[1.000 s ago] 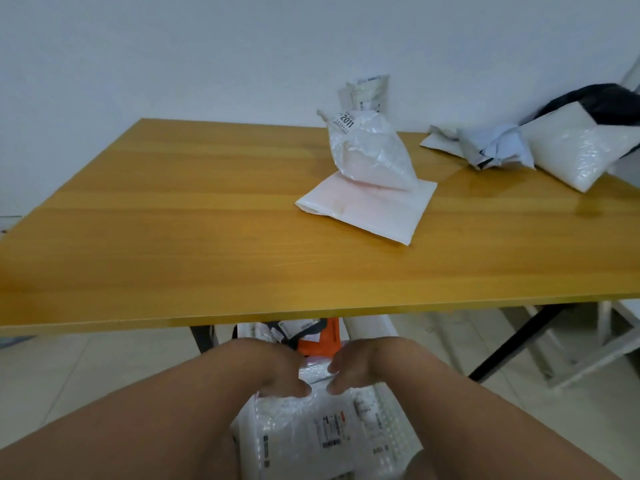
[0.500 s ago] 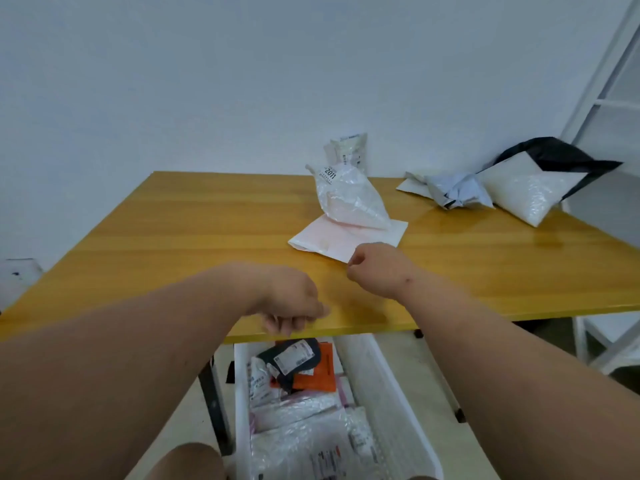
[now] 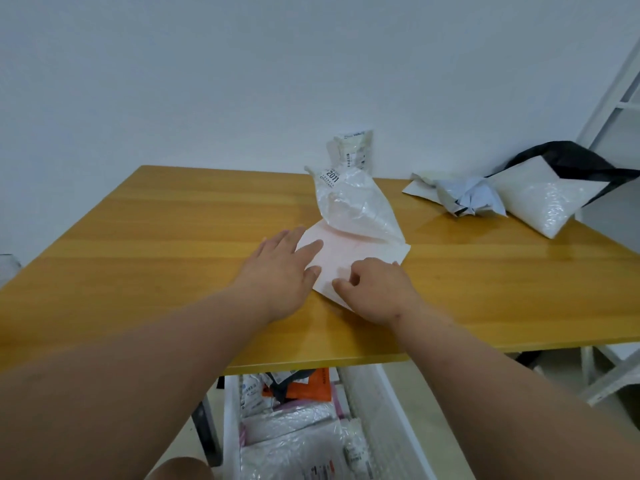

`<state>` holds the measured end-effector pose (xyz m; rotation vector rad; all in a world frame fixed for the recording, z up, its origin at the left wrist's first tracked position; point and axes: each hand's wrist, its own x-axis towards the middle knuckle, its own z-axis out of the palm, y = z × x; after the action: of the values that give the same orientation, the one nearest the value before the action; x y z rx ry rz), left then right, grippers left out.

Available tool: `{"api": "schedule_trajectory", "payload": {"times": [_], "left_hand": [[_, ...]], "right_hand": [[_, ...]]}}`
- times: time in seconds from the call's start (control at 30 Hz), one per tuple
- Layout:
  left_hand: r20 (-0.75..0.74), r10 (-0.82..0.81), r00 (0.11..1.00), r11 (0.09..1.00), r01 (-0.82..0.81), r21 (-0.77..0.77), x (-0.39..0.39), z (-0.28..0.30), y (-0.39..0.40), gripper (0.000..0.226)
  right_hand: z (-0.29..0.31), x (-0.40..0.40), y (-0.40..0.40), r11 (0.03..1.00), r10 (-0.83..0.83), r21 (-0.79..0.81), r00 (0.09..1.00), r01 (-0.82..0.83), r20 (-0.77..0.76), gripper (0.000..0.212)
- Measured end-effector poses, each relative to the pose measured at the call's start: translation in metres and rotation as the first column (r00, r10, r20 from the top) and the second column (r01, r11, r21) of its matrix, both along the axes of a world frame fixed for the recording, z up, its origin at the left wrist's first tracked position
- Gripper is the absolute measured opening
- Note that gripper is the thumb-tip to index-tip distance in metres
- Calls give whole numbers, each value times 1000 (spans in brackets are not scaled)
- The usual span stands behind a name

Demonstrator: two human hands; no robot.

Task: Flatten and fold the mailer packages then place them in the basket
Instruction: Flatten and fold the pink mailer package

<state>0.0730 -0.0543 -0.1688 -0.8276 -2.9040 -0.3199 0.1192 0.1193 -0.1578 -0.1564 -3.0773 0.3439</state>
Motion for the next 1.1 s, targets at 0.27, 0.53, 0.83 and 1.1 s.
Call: {"api": "schedule_trajectory", "payload": {"times": [0.27,0.53,0.83,1.1], "left_hand": [[95,6,995,1000,-5,-6,3,-1,9,39],[230,1,973,964,60,-260,-6,-18,15,64],[111,8,994,970,19,-244,-24,1,23,48],[-10,-7,1000,948,4,-317,-35,-13,33,55]], "right_hand": [[-15,4,-15,995,-48,82,995,56,-92,47],[-32,-7,-11,998,-1,65,985,-10,172,63],[-21,-30,-5,998,-48,44,998,46,48,46],[-34,-44,1,979,5,204,998,-17,56,61]]}}
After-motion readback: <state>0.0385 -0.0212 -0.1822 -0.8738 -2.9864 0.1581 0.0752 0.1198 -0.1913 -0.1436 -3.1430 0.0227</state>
